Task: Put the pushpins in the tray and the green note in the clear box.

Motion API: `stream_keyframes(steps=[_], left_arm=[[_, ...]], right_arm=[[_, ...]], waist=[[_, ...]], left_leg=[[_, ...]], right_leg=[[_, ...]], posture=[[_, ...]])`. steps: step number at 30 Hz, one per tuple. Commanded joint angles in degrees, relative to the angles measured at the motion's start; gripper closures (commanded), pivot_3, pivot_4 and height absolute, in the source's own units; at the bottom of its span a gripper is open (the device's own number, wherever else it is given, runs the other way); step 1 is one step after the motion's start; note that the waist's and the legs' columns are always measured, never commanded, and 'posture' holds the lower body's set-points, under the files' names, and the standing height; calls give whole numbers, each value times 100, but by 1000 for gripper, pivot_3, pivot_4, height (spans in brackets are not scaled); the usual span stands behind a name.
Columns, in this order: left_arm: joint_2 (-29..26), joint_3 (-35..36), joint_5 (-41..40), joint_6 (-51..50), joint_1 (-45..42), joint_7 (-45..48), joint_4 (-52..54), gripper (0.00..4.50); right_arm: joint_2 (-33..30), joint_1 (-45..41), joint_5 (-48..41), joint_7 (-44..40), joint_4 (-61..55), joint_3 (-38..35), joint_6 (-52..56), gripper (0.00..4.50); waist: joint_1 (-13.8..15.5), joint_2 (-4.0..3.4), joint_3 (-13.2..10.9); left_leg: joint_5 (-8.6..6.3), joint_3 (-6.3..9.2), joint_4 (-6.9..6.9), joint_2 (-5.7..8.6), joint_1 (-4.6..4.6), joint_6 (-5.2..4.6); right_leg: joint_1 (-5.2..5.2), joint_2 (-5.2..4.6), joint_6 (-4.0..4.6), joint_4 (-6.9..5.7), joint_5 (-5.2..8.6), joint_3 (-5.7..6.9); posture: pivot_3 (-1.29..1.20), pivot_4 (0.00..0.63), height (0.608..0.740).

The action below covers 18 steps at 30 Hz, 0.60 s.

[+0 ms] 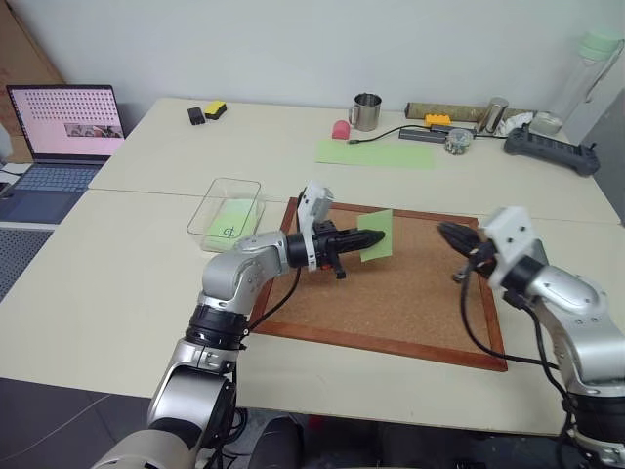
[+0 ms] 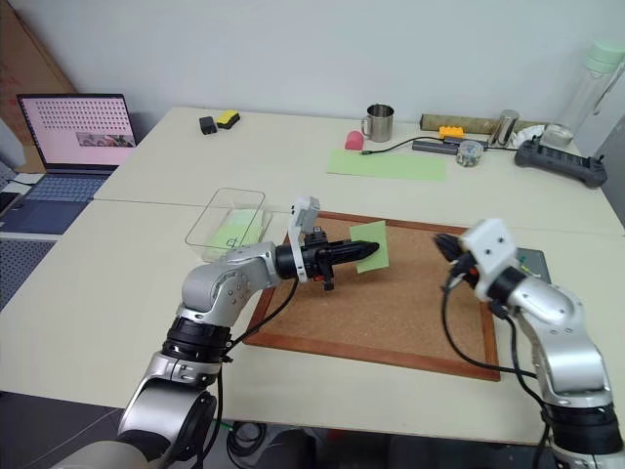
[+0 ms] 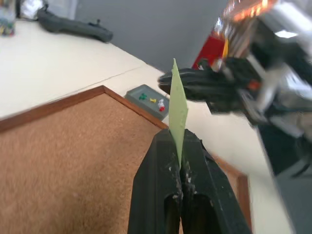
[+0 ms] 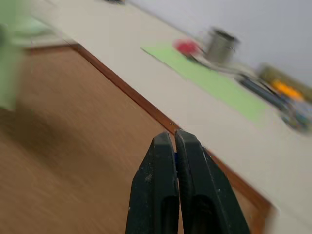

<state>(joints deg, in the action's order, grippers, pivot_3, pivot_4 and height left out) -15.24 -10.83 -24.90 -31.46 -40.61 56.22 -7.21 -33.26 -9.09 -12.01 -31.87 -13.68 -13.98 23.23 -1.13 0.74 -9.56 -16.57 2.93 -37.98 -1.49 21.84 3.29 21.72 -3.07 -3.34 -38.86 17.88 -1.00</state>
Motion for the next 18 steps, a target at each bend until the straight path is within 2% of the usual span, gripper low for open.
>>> stream_keyframes(steps=[1,9,17,18], left_arm=[[-77,-610,810,1308,-63,326,89,4461],[214,-652,872,1631,-137,386,79,4461],[118,-589,817,1543,67,364,278,4461],[116,-584,812,1536,81,352,293,4499]], right_arm=[[-25,-286,-365,470,605,-803,606,4500],[-118,-1334,-443,843,2169,-907,1077,4500],[-120,-1528,-583,981,2633,-1008,1309,4500],[-129,-1540,-597,995,2653,-1018,1304,4273]], waist=[[-24,0,0],[-64,-7,0],[-44,-7,0],[-45,-8,0]], left_leg=[[0,0,1,0,-2,-1],[-2,-2,1,-1,-4,-4],[-2,-3,1,-2,6,-3],[-2,-3,2,-2,5,-3]], right_leg=[[0,0,0,-2,0,-1],[2,4,1,-6,0,-4],[3,1,1,4,0,-1],[3,1,1,3,0,-1]], posture=[[0,150,740],[0,150,740],[0,150,740],[0,150,740]])
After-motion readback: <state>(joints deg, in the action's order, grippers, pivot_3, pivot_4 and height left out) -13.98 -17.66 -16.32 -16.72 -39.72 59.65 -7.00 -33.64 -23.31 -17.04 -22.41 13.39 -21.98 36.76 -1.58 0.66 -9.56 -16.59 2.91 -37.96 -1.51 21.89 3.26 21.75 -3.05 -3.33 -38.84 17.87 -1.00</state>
